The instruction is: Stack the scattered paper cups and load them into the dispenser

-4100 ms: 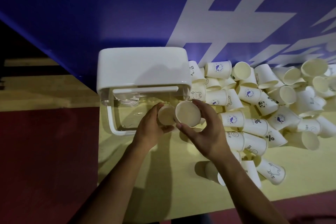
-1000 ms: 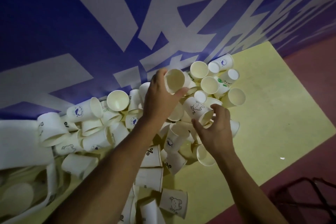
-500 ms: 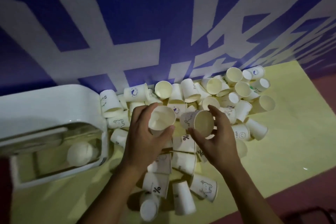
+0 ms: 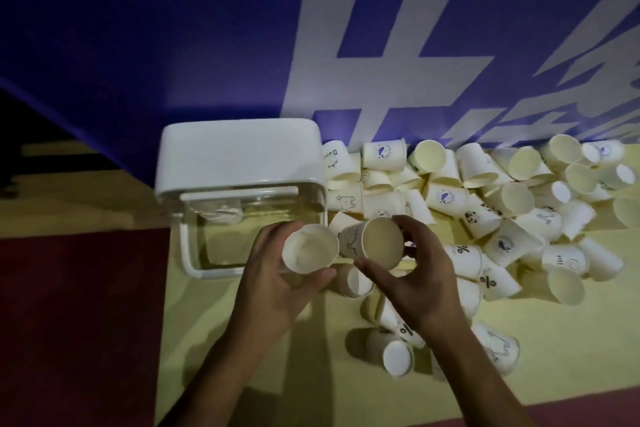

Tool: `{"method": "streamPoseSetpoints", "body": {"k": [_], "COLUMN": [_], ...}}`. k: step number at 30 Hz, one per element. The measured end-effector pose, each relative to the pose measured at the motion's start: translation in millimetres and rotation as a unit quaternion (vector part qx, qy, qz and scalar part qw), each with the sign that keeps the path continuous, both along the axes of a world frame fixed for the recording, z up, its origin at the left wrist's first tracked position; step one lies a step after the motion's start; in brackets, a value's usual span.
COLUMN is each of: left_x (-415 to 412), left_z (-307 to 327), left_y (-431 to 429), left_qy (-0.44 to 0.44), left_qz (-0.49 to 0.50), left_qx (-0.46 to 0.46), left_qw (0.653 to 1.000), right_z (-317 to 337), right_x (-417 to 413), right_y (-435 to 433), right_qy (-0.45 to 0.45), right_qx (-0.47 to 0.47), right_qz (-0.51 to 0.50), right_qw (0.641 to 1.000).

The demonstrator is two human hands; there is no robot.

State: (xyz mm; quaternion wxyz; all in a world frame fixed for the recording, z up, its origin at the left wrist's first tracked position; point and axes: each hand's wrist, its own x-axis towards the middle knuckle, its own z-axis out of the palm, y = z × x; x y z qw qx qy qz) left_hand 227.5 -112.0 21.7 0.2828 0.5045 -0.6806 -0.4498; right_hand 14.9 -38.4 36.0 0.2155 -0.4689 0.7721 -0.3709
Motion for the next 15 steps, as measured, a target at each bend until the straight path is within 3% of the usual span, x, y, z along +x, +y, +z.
{"method": "streamPoseSetpoints", "body": {"k": [5, 15], "left_x": [27, 27], "left_z": [-11, -61], "left_y": [-13, -34], "left_qy": [0.016, -0.046], "left_qz": [0.028, 0.005], "left_qx": [-0.011, 0.004], "left_qw": [0.999, 0.999], "right_z": [-5, -6], "right_x": [27, 41], "right_y": [-7, -11], "right_qy": [-0.026, -0.002], "right_qx": [-0.010, -0.019], "right_qz": [0.004, 0.033], "right_qw": [1.000, 0.999]}}
